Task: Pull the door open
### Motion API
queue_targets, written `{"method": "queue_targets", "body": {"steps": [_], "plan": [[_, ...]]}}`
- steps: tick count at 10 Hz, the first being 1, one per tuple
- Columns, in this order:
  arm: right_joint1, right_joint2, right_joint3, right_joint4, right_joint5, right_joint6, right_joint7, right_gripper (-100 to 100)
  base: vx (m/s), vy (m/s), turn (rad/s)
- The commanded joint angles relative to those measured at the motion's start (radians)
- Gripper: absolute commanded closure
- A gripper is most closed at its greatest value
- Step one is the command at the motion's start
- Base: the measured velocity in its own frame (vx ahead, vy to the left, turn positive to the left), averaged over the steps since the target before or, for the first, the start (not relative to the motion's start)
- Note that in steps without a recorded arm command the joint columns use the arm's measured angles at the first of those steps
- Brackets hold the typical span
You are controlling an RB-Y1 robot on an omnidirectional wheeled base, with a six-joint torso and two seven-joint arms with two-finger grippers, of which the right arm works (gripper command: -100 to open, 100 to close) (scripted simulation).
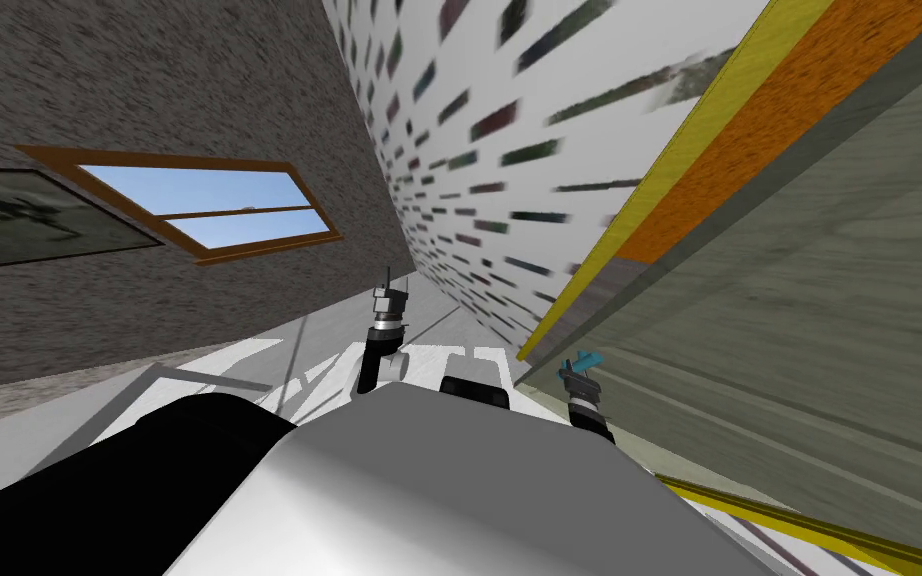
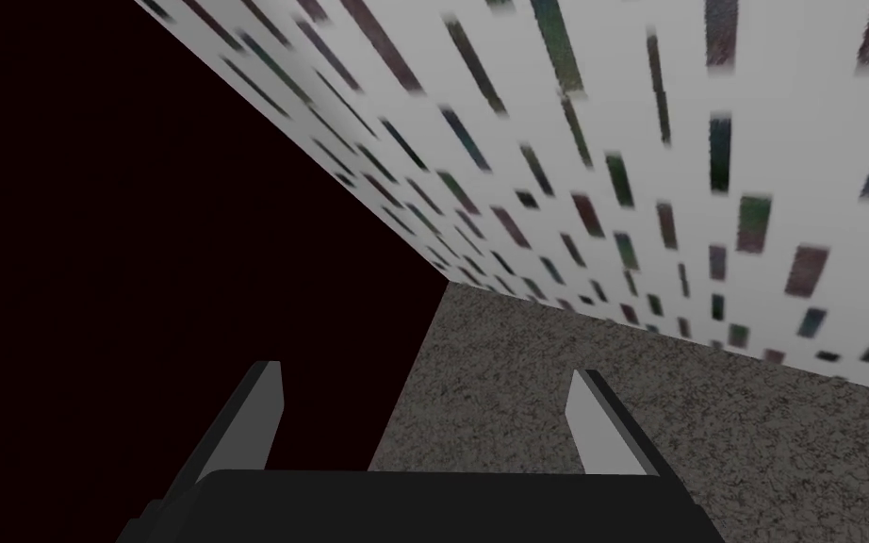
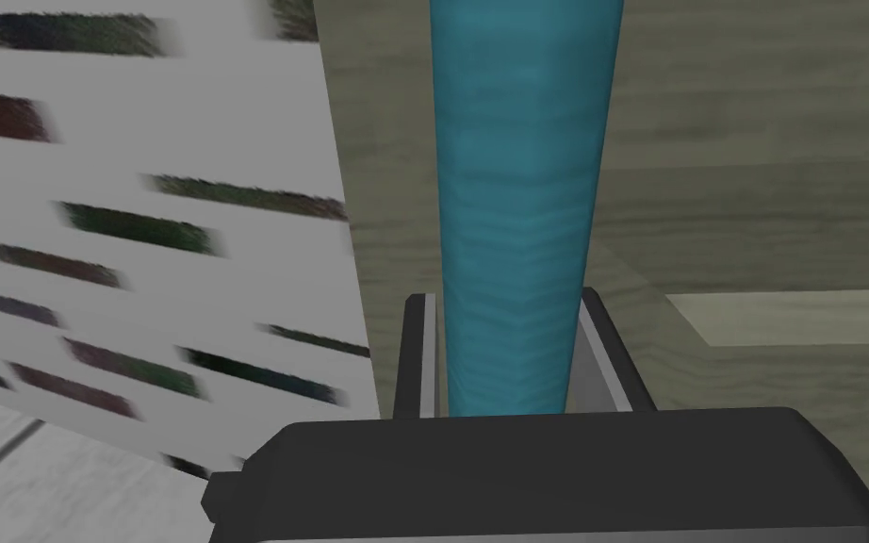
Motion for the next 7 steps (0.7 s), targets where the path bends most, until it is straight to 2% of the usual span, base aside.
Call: {"method": "queue_targets", "body": {"steps": [1,4,5,7], "plan": [[0.009,-0.012,0.023,-0.005,0.012,-0.006,-0.017,100,-0.261,0.012,0.084],[0.024,-0.036,0.062,-0.016,0.034,-0.021,-0.047,100,-0.251,-0.038,0.096],[0.016,-0.032,0.057,-0.005,0.031,-0.022,-0.046,100,-0.089,0.008,0.013],[0.034,-0.059,0.09,-0.001,0.046,-0.052,-0.079,100,-0.227,-0.011,0.122]]}}
